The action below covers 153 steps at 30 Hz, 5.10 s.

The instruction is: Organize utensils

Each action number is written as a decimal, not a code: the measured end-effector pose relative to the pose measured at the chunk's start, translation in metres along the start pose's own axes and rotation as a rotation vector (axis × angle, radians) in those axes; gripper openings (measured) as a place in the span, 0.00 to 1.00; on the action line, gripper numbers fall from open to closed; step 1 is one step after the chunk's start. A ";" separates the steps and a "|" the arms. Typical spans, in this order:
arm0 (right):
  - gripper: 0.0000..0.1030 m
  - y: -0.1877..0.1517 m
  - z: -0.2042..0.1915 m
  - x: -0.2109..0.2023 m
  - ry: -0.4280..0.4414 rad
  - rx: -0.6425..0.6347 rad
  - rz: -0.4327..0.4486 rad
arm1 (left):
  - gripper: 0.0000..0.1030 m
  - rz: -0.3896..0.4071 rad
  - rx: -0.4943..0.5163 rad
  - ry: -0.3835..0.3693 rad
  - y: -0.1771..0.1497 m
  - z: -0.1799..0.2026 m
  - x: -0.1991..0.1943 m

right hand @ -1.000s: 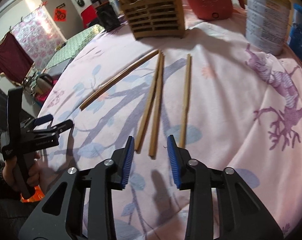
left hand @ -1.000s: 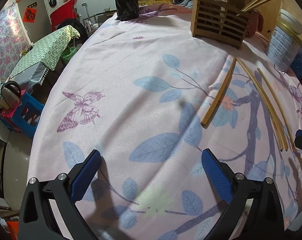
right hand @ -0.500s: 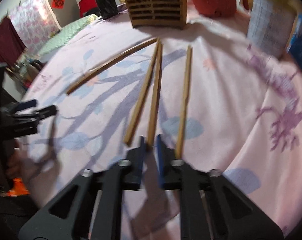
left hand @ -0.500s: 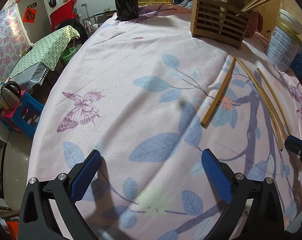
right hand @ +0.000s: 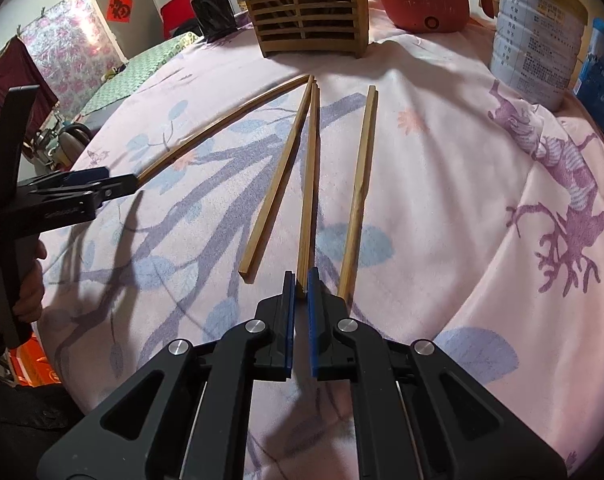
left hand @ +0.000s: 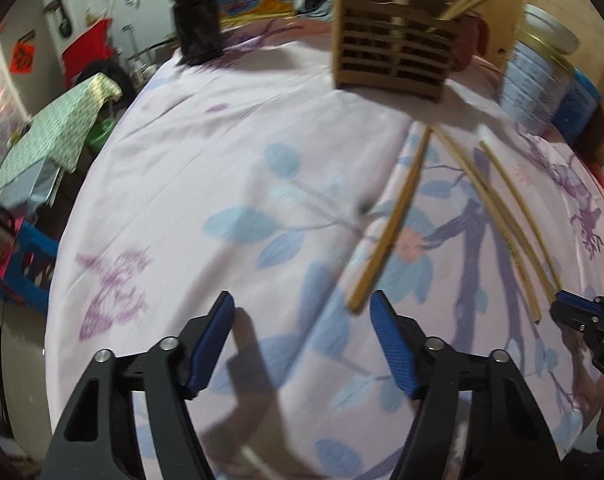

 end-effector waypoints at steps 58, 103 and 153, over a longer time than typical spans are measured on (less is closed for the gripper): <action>0.06 0.060 0.003 -0.198 -0.037 0.013 0.527 | 0.06 0.371 0.032 -0.111 0.067 0.028 -0.196; 0.26 -0.095 0.037 -0.072 0.027 0.212 -0.013 | 0.06 0.336 0.211 -0.288 0.169 0.066 -0.171; 0.06 0.250 0.001 -0.223 0.048 -0.102 0.561 | 0.06 0.493 0.163 -0.223 0.304 0.048 -0.189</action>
Point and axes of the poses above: each gripper's, at about its wrist camera, not at the fingertips, and x roughly the way its jaws point, z to its right, y to its top, the point moved 2 cm from there along x, roughly the way its jaws point
